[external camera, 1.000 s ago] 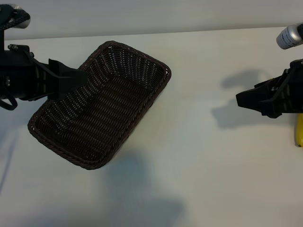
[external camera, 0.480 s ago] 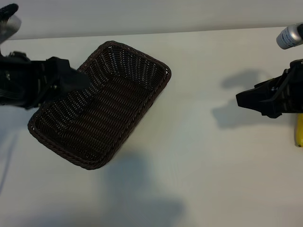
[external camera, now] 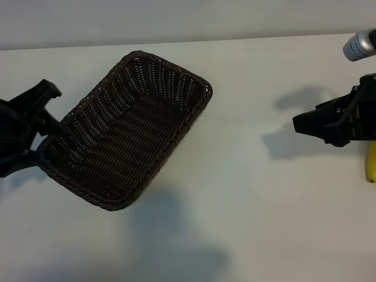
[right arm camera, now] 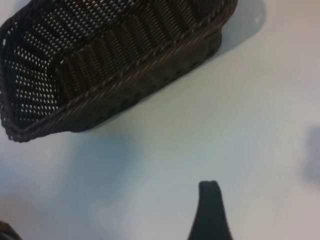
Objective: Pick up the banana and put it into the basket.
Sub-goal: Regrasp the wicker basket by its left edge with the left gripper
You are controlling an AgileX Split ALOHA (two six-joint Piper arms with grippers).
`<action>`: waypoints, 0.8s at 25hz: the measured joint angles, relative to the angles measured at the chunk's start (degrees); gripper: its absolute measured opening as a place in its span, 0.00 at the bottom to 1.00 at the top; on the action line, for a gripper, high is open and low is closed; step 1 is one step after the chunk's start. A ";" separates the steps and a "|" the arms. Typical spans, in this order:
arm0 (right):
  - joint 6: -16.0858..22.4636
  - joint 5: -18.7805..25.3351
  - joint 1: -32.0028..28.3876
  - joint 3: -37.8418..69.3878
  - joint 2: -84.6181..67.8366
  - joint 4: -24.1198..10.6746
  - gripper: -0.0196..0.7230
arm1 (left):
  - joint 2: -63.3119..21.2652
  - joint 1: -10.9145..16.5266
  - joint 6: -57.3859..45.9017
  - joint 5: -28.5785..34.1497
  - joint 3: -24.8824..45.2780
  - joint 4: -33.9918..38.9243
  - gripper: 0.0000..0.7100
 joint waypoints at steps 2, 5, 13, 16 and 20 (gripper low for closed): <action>0.12 0.00 0.00 0.00 0.00 0.00 0.75 | 0.06 0.00 -2.73 1.33 0.00 1.93 0.81; 0.88 0.00 0.00 0.00 0.00 0.00 0.75 | 1.10 0.00 -4.05 4.79 0.00 2.64 0.81; 1.21 0.00 0.00 0.00 0.00 0.00 0.75 | 6.04 0.00 -7.36 6.51 0.00 2.64 0.81; 1.21 0.00 0.00 0.00 0.00 0.00 0.75 | 7.54 0.00 -7.69 6.56 0.00 2.64 0.81; 1.38 0.00 0.00 0.00 0.00 0.00 0.75 | 9.52 0.00 -7.81 6.56 -0.07 2.64 0.81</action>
